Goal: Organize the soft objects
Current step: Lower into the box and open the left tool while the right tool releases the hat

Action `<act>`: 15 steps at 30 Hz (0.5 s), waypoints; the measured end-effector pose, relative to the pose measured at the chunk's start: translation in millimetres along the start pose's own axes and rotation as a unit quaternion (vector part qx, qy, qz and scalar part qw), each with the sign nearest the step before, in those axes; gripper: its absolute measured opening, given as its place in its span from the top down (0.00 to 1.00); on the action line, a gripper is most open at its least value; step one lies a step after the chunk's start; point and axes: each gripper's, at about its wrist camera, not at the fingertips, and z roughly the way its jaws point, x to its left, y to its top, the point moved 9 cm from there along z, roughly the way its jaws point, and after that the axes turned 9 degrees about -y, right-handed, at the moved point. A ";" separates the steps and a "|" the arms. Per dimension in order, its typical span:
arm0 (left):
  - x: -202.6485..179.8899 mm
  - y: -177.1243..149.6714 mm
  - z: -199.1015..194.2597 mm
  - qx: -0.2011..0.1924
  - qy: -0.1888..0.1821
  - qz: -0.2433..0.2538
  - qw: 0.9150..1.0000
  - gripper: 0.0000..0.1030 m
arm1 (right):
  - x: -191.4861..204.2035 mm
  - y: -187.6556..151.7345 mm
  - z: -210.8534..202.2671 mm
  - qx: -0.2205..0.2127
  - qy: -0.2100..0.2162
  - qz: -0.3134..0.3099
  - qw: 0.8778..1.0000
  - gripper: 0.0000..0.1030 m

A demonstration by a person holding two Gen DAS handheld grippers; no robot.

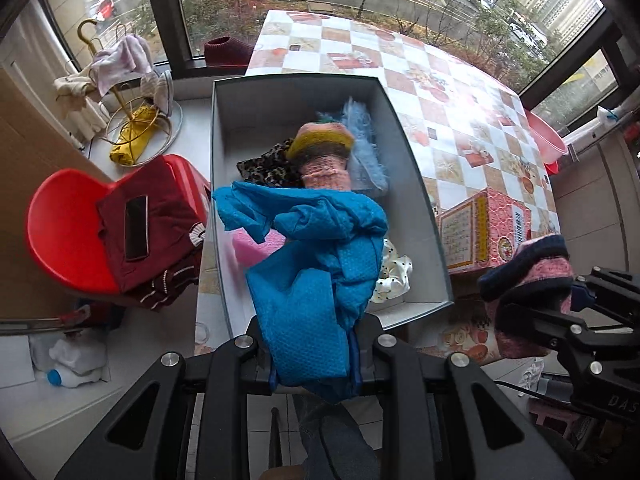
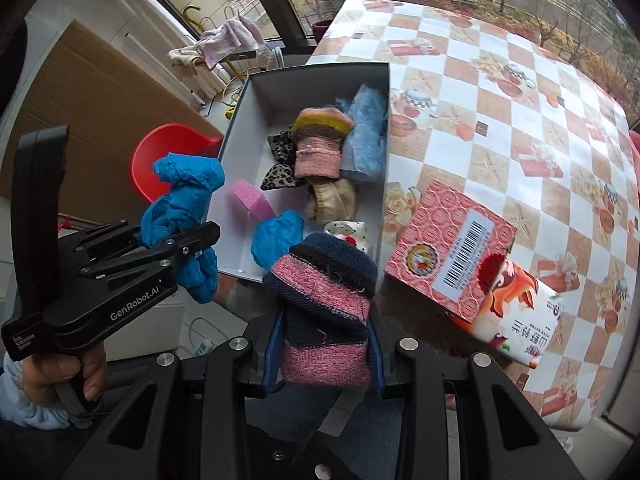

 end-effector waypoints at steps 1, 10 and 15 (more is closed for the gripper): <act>2.7 -0.2 0.2 0.000 0.001 -0.004 1.000 0.74 | 4.6 3.9 1.3 0.000 0.001 -0.006 1.000 0.64; 11.3 -2.8 5.3 0.005 0.011 -0.013 1.000 0.74 | 26.5 23.7 17.7 0.011 0.013 -0.005 1.000 0.64; 14.5 -3.5 9.4 0.012 0.014 -0.015 1.000 0.74 | 27.7 19.3 22.8 0.022 0.014 -0.001 1.000 0.64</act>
